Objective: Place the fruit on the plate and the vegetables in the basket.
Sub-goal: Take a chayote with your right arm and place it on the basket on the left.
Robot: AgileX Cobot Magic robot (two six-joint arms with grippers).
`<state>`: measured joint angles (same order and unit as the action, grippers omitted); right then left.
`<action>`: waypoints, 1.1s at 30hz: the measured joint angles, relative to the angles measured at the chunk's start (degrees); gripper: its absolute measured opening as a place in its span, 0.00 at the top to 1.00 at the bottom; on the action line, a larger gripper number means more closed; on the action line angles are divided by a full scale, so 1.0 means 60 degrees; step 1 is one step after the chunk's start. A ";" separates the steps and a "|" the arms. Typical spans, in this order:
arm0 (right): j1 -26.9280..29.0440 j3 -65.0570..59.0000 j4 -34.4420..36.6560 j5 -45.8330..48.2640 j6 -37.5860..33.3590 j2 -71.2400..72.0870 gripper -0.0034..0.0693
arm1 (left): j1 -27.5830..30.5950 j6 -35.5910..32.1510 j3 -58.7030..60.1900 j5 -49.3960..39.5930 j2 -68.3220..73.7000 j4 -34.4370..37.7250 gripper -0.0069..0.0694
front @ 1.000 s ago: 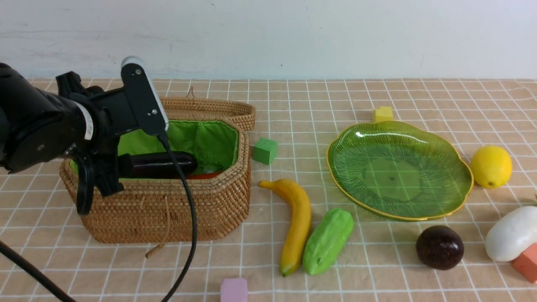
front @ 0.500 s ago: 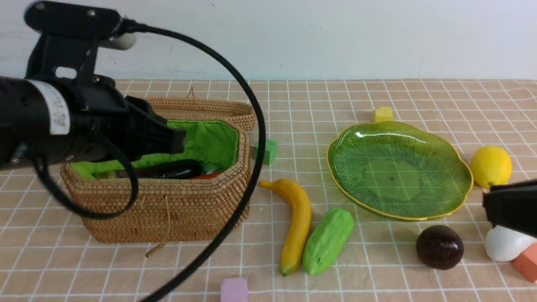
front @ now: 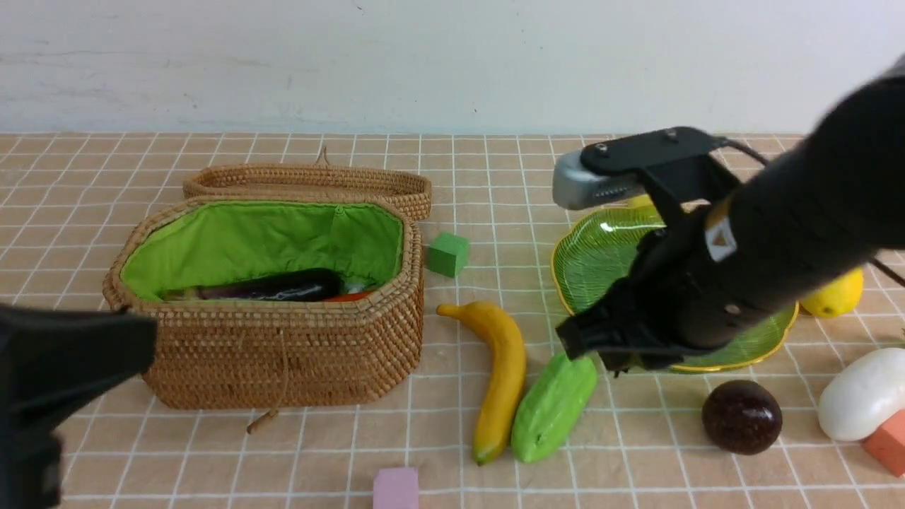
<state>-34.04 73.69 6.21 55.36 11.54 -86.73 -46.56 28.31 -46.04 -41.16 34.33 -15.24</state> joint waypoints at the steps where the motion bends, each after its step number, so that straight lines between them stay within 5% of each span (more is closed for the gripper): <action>1: 0.0304 0.0134 0.0369 0.0000 -0.0066 -0.0315 0.87 | 0.0000 0.0000 0.0329 0.0204 -0.0390 0.0019 0.93; 6: 0.0717 0.0254 0.1106 -0.0112 0.0217 -0.1577 0.81 | 0.0000 0.0000 0.1467 0.1075 -0.1808 0.0116 0.93; 10: 0.0717 0.0261 0.1163 -0.0875 0.1329 -0.2490 0.63 | 0.0000 0.0000 0.2090 0.1658 -0.2537 0.0160 0.93; 15: 0.0717 0.0297 0.0465 -0.1698 0.3167 -0.3277 0.23 | 0.0000 0.0000 0.2273 0.1721 -0.2677 0.0160 0.93; 19: 0.0717 0.0320 0.0061 -0.2249 0.3885 -0.3645 0.06 | -0.0011 0.0000 0.2273 0.1857 -0.2677 0.0076 0.93; 23: 0.0717 0.0334 -0.0085 -0.2408 0.4159 -0.4053 0.06 | -0.0011 0.0000 0.2273 0.1924 -0.2680 -0.0015 0.93; 26: 0.0717 0.0334 -0.0126 -0.2357 0.4178 -0.4237 0.12 | -0.0011 -0.0009 0.2273 0.1924 -0.2680 -0.0015 0.93; 30: 0.0717 0.0334 -0.0180 -0.2248 0.4028 -0.4322 0.34 | -0.0011 -0.0009 0.2273 0.1924 -0.2680 -0.0015 0.93; 33: 0.0717 0.0334 -0.0163 -0.2059 0.3604 -0.4322 0.33 | -0.0011 -0.0009 0.2273 0.1924 -0.2680 -0.0015 0.93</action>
<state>-29.73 75.69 5.23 43.01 33.16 -112.66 -46.63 28.26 -32.40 -29.62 18.25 -15.33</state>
